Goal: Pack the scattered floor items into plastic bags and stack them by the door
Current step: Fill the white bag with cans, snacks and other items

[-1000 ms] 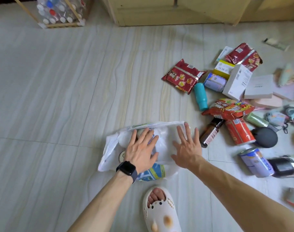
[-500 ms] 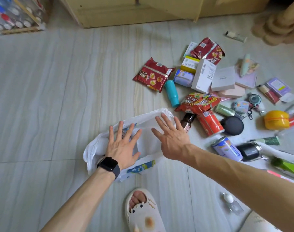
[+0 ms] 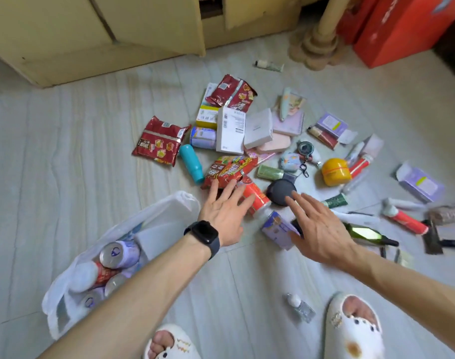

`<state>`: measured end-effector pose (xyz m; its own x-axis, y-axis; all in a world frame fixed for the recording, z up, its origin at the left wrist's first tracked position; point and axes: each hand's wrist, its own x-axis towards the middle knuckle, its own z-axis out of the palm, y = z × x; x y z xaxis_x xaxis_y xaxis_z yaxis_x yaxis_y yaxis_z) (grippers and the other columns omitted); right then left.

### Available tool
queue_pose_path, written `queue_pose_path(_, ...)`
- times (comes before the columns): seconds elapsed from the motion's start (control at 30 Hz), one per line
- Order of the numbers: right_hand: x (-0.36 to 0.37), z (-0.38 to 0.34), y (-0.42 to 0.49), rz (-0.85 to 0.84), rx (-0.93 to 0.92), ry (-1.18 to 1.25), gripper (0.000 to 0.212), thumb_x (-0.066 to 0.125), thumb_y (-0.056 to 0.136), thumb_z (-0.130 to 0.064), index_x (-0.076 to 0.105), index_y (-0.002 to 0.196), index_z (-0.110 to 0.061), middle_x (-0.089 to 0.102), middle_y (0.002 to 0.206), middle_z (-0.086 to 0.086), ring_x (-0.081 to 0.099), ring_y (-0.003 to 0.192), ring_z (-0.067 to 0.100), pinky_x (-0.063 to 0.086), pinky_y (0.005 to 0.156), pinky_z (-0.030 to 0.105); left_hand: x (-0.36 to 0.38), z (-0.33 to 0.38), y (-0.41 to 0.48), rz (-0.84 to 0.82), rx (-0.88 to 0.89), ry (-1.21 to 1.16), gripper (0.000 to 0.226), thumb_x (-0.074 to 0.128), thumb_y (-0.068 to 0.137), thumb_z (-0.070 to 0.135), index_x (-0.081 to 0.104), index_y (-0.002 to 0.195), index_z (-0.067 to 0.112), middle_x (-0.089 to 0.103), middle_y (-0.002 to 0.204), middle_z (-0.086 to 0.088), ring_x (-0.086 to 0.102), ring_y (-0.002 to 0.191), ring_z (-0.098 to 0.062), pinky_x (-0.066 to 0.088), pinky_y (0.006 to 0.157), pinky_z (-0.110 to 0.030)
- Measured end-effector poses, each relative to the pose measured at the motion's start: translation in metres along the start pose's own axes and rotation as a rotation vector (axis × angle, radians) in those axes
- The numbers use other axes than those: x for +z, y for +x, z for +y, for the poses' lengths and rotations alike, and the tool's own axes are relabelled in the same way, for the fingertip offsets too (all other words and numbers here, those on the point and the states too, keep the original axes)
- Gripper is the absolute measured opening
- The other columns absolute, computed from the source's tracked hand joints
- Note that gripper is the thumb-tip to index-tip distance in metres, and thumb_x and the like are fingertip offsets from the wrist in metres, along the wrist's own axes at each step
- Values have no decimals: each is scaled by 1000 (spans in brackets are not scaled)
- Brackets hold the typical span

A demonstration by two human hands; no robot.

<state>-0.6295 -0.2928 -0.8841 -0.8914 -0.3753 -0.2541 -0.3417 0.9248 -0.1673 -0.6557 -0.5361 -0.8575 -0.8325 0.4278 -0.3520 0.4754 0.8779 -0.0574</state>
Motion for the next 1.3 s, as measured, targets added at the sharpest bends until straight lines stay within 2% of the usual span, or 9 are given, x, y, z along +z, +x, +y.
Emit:
queue_pose_path(0.17, 52, 10, -10, 5, 52, 9, 88, 53, 74, -66, 48, 140, -8, 55, 138, 10, 45, 134, 37, 31, 109, 50, 36, 25, 62, 10, 114, 222, 52, 35, 95, 21, 34, 147, 19, 37, 150, -12, 29, 142, -32, 22, 114, -54)
queue_pose_path(0.27, 77, 5, 0, 19, 24, -26, 97, 64, 65, -70, 50, 139, -8, 60, 130, 8, 49, 131, 35, 23, 110, 52, 57, 28, 87, -23, 154, 332, 60, 17, 88, 16, 57, 133, 22, 60, 131, -6, 52, 126, -27, 40, 106, -51)
queue_pose_path(0.43, 85, 2, 20, 22, 45, 13, 78, 74, 61, -50, 57, 124, -8, 66, 98, 7, 62, 98, 32, 23, 109, 52, 68, 36, 101, 138, 230, 281, 51, 23, 83, 10, 66, 109, 16, 68, 104, -5, 62, 108, -28, 44, 91, -46)
queue_pose_path(0.53, 69, 12, 14, 34, -26, 244, 66, 65, 68, -50, 54, 125, -17, 64, 107, -2, 59, 100, 25, 35, 103, 43, 46, 28, 93, 328, 209, 86, 29, 54, 77, 12, 62, 105, 13, 65, 95, -4, 64, 93, -26, 51, 75, -37)
queue_pose_path(0.6, 52, 16, 0, 41, -68, 425, 68, 65, 75, -51, 46, 133, -21, 59, 119, -6, 55, 103, 21, 43, 93, 34, 26, 13, 76, 355, 112, -79, 54, 79, 59, 25, 60, 108, 13, 65, 97, -2, 66, 87, -24, 51, 64, -33)
queue_pose_path(0.67, 31, 15, -16, 34, -60, 548, 72, 66, 79, -52, 38, 140, -26, 52, 127, -11, 52, 108, 12, 42, 89, 24, 3, -1, 46, 358, 52, -180, 74, 84, 56, 44, 57, 118, 15, 66, 103, 0, 68, 86, -23, 52, 57, -32)
queue_pose_path(0.83, -27, -16, -36, 33, -10, 576, 71, 72, 71, -55, 40, 130, -35, 55, 115, -20, 56, 96, 5, 45, 80, 24, -47, -19, -53, 253, -287, -448, 73, 54, 63, 82, 48, 120, 37, 64, 111, 14, 63, 97, -21, 49, 71, -34)
queue_pose_path(1.1, -77, -106, -10, -146, -196, 385, 53, 64, 72, -67, 36, 106, -39, 54, 89, -15, 54, 80, 15, 42, 68, 28, -9, -107, -178, 378, -862, -832, 69, 78, 55, 71, 53, 111, 38, 68, 104, 10, 64, 96, -19, 53, 80, -35)
queue_pose_path(1.3, -52, -175, 14, -266, -285, 348, 57, 60, 75, -65, 36, 113, -30, 57, 103, -4, 57, 84, 24, 50, 76, 38, 31, -137, -188, 385, -984, -928, 67, 80, 57, 65, 55, 111, 36, 67, 103, 9, 63, 97, -19, 52, 82, -35)
